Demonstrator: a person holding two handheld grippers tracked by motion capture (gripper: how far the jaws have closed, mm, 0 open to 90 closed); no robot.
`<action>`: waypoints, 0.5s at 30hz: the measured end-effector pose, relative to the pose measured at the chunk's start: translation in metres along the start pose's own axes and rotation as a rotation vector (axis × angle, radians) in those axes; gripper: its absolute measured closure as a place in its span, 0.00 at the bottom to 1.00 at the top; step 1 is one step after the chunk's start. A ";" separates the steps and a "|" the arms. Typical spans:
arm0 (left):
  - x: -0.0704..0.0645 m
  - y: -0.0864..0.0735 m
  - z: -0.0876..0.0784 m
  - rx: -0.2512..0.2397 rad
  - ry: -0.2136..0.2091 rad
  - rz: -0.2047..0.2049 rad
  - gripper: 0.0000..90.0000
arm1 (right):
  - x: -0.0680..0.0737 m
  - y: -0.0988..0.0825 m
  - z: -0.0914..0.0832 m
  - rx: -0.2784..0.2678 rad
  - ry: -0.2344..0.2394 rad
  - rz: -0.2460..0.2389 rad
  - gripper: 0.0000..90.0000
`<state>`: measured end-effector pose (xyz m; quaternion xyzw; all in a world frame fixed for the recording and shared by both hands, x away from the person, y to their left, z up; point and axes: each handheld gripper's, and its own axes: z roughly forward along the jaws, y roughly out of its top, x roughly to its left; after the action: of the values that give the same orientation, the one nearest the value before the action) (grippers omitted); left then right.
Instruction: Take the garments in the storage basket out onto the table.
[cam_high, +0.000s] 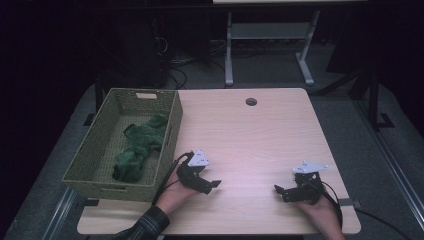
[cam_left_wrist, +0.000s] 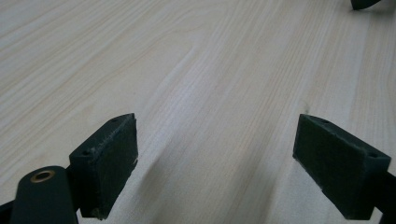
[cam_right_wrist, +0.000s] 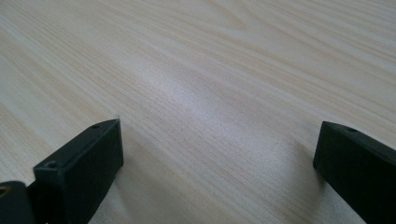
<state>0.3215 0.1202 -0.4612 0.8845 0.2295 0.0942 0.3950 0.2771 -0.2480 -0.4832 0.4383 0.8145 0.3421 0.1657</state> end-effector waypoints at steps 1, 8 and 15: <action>0.000 0.002 -0.002 -0.007 -0.003 -0.003 0.15 | 0.000 0.000 0.000 0.000 0.000 0.000 0.01; -0.002 0.010 -0.010 -0.026 0.008 0.010 0.15 | 0.000 0.000 0.000 0.000 0.000 0.000 0.01; 0.000 0.014 -0.013 -0.020 0.001 0.018 0.15 | 0.000 0.000 0.000 0.001 0.000 -0.002 0.01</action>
<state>0.3213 0.1202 -0.4423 0.8825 0.2210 0.1006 0.4029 0.2771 -0.2481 -0.4832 0.4376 0.8150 0.3416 0.1659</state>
